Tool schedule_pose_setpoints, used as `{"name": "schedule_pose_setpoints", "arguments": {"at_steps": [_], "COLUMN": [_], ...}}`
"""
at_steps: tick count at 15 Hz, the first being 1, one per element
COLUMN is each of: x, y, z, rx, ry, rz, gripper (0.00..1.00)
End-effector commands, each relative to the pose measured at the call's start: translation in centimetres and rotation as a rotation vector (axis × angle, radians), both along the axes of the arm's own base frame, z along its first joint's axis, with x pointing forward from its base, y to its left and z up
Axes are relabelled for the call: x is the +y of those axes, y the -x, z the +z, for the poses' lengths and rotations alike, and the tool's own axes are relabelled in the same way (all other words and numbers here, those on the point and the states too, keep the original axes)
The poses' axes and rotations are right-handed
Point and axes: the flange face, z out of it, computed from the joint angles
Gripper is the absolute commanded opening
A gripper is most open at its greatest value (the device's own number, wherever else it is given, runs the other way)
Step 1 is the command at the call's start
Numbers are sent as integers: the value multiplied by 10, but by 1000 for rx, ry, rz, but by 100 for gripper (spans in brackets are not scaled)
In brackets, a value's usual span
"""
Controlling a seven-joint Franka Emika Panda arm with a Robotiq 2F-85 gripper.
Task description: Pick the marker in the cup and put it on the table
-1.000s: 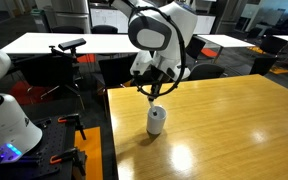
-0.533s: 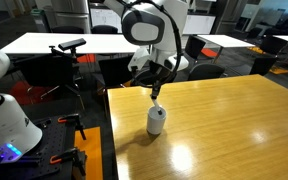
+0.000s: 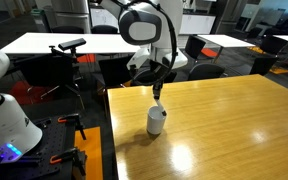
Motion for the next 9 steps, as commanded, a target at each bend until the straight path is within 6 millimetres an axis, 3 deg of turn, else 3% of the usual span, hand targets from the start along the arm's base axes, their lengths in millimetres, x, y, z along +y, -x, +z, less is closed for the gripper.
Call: {"name": "schedule_pose_setpoints", "arguments": {"at_steps": [1,9], "x": [1,-8], "y": [10,17], "z": [8,13], "rx": [-29,-90], "ry": [20,22], "rz": [-41,-155], "gripper": [5,5]}}
